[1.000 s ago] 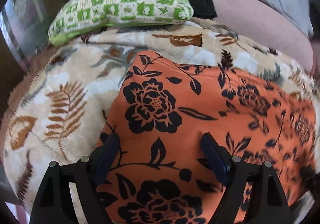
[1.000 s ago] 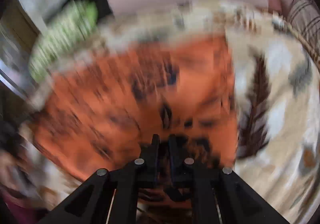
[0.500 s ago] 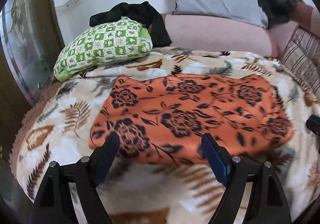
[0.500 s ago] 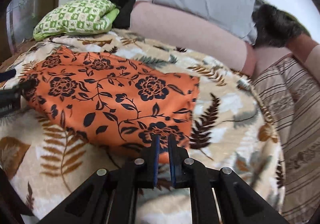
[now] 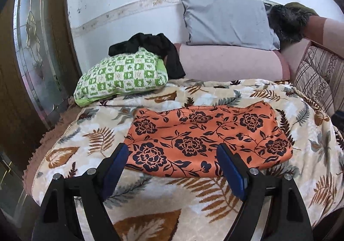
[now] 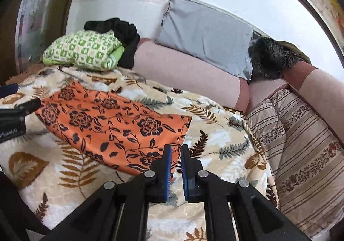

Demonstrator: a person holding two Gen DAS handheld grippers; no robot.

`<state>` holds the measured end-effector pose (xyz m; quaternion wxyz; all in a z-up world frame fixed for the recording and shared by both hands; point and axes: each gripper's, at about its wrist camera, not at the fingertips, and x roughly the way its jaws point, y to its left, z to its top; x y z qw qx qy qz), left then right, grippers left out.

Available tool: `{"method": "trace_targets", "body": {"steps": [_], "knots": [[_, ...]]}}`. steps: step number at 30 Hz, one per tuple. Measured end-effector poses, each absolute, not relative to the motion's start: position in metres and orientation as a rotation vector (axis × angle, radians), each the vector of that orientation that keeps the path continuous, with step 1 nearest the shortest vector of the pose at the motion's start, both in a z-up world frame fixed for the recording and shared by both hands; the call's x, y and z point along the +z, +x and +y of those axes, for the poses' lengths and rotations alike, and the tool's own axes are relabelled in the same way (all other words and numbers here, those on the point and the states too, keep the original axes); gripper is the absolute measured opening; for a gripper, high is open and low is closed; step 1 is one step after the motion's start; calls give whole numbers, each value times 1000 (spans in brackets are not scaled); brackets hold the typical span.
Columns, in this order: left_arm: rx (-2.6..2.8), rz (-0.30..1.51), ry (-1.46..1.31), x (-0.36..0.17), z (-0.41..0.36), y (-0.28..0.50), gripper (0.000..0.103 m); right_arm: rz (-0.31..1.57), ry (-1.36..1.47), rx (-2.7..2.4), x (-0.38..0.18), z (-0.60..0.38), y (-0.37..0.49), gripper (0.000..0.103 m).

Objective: Fold small clothes

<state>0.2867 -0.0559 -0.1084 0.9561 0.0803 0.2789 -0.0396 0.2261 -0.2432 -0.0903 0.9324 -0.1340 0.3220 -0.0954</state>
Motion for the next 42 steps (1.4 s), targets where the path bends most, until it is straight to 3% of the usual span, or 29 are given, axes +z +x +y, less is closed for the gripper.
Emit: {"method": "trace_targets", "body": {"steps": [7,10,14,20,26,27,28,29,30,32,36,42], "knots": [[-82,553,157,-99,-50,273,84,552,-234,-205,-77,-239,216,11],[-56,571,134,-103,-38,277,84,525,-91,-172,-85,-251,224,11],[-10,655,98,-116,-13,294,84,752,218,-13,-146,-286,273,11],[52,789,-3,-148,25,320,84,803,446,26,-209,-338,304,11],[47,869,-106,-170,35,338,84,527,536,149,-170,-370,292,19],[47,868,-95,-171,32,339,84,446,573,188,-165,-376,285,21],[49,866,-71,-173,28,341,84,371,590,196,-162,-380,277,38],[52,867,-52,-174,25,342,84,319,586,153,-160,-381,272,58],[51,869,-40,-175,23,343,84,307,577,104,-160,-381,270,100],[49,873,-32,-177,23,346,84,283,585,52,-166,-383,269,103],[17,940,-83,-186,33,363,84,444,626,106,-183,-388,295,103],[-50,1060,-320,-207,54,394,84,657,968,209,-240,-410,323,103]]}}
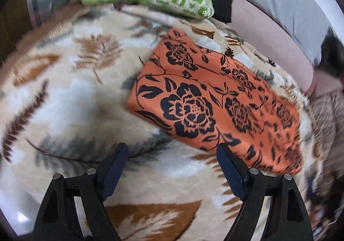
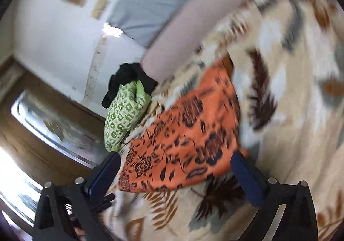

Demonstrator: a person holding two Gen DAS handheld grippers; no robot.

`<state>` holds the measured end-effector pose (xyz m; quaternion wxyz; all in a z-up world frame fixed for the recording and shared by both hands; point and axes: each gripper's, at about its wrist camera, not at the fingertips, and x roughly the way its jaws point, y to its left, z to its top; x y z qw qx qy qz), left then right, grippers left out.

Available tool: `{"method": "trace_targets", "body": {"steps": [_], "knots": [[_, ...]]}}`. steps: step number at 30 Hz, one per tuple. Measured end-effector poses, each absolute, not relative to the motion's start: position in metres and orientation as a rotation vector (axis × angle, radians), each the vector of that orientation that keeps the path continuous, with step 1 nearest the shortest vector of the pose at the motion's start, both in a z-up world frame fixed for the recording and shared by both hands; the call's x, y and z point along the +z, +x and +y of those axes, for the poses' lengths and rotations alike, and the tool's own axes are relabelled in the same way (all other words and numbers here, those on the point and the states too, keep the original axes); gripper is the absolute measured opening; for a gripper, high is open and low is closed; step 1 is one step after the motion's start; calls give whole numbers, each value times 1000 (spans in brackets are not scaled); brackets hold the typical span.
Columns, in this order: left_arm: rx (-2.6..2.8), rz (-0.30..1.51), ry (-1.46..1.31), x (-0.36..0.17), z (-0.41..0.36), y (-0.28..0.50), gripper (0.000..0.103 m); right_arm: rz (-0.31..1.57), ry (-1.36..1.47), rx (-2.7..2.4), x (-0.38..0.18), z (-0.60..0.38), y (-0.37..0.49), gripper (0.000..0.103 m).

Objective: Fold small clothes

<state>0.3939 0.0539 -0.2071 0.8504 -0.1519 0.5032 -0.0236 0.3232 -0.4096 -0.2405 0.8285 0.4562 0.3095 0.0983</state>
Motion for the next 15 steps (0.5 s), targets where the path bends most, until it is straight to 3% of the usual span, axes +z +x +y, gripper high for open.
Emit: {"method": "trace_targets", "body": {"steps": [3,7,15], "knots": [[-92,1065,-408,-210,57,407,84,702,1107,222,-266,-414,327,103],[-139,1069,-511,-215,57,424,84,789,1178,202,-294,-413,338,91],[-121,1090,-658,-234,69,448,84,783,1252,140,-314,-416,351,91]]}}
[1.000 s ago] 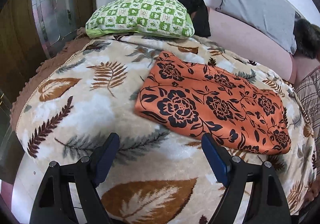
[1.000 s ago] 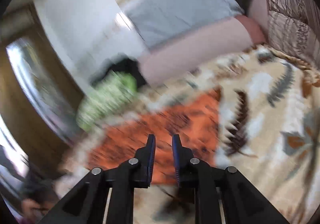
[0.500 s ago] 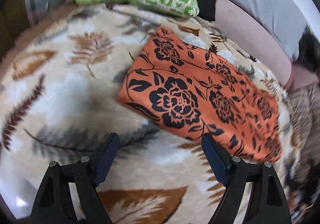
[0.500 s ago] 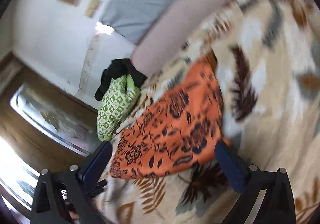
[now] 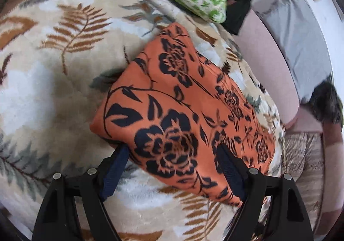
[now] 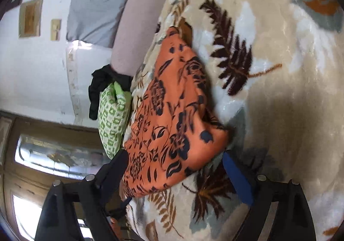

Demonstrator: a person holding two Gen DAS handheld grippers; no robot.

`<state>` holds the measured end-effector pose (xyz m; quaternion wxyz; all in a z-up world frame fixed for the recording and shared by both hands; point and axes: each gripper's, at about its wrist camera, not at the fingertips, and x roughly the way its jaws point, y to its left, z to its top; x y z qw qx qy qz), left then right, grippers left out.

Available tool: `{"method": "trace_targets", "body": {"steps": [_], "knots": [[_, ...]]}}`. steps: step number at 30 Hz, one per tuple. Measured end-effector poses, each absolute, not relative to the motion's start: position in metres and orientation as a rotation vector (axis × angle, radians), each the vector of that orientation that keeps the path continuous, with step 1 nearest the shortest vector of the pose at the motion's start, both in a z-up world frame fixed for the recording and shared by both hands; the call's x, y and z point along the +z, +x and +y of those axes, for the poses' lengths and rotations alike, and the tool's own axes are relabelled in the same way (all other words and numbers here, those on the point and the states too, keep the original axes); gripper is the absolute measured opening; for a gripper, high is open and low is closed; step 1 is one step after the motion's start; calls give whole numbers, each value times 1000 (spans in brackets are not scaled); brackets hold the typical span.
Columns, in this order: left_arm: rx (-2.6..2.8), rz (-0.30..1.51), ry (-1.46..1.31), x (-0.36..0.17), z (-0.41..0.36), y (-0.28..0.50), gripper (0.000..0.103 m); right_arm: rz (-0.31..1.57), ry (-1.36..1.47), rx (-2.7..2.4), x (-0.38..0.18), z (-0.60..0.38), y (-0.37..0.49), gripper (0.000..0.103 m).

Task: Fold small clothes
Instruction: 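Fold the blouse in half with the left tool and release it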

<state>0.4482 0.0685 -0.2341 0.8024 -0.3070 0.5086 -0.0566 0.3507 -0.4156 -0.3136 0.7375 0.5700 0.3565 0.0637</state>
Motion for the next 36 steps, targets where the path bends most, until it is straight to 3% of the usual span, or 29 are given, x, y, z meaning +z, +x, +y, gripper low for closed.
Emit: {"method": "trace_targets", "body": {"steps": [5,7,8,9,10,11,20,22,24,26,29,30,31,36], "knots": [[-123,1074,-707,-241,73,456,84,758,1269,113,-319,-420,362,90],[-130,1056,-712,-239,73,458,83,768,1253,106,-320,-419,369,78],[-127,1045,-715,-238,73,458,73,779,1252,99,-322,-418,371,72],[-122,1039,-713,-237,75,458,42,801,1239,79,-326,-418,375,59],[-108,1037,-691,-236,75,459,26,816,1226,68,-328,-418,376,42],[-117,1038,-686,-236,76,461,24,832,1208,52,-330,-418,379,34],[-127,1021,-711,-243,79,460,23,793,1012,9,-306,-404,380,24],[-129,1029,-743,-249,80,459,32,810,1016,-2,-311,-405,381,24],[-156,1028,-818,-253,83,460,57,809,1018,-4,-312,-404,382,24],[-159,1042,-909,-258,86,463,63,803,1017,5,-312,-404,383,24],[-123,1054,-898,-257,82,468,59,803,1029,9,-314,-405,384,24],[-104,1058,-870,-256,79,469,42,804,1035,10,-315,-405,384,24],[-82,1069,-832,-256,77,471,35,805,1036,11,-315,-406,384,24],[-84,1040,-815,-252,77,463,19,787,1001,16,-309,-406,383,24]]}}
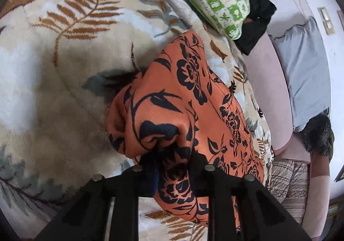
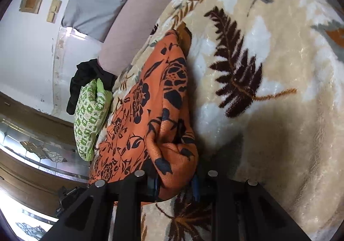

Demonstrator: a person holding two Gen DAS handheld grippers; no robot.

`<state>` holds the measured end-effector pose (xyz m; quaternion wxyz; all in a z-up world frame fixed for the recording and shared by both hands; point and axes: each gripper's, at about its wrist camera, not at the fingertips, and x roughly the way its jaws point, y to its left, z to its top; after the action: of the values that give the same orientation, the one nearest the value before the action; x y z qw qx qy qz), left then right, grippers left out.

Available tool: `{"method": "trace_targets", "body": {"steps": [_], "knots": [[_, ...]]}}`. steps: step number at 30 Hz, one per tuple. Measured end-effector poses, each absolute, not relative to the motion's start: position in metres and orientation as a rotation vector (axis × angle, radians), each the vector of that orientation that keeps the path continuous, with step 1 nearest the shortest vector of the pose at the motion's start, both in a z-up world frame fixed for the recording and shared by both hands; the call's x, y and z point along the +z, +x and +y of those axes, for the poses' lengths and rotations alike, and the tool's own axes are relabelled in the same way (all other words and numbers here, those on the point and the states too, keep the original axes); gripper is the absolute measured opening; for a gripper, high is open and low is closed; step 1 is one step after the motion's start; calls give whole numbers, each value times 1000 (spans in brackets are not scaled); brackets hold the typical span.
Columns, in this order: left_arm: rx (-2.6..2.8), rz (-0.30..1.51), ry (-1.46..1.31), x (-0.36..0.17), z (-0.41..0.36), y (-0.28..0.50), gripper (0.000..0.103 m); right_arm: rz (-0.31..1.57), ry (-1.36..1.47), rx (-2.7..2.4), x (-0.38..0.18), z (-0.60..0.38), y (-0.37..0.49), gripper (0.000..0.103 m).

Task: Fold small clothes
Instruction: 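Fold the blouse in half with the left tool and release it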

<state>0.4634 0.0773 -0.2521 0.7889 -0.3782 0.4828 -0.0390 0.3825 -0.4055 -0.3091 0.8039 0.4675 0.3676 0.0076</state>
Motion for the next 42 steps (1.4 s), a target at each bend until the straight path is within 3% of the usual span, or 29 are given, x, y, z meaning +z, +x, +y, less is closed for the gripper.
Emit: {"method": "trace_targets", "body": {"steps": [11,17,22,26,28,31,34,35,38,42], "knots": [[-144,976,-745,-215,86,401,12,682,723,0,-253,-368,355,21],[-161,979,-696,-198,105,328,12,712,794,39,-238,-360,291,20],[-135,1134,-608,-227,107,302,13,804,779,26,-256,-354,222,21],[-106,1162,-575,-218,115,291,13,1003,931,-40,-292,-373,225,35],[-70,1107,-512,-193,125,282,13,1010,954,-110,-284,-386,220,59],[6,972,-372,-151,141,267,13,894,915,-224,-252,-418,200,61],[-32,914,-273,-128,132,268,25,751,829,-305,-212,-436,188,74],[-54,896,-253,-123,126,272,30,727,812,-296,-204,-439,191,74],[-125,888,-196,-128,101,291,57,724,765,-158,-184,-418,226,74],[-89,1013,-169,-174,85,323,58,845,671,-41,-200,-372,275,72]]}}
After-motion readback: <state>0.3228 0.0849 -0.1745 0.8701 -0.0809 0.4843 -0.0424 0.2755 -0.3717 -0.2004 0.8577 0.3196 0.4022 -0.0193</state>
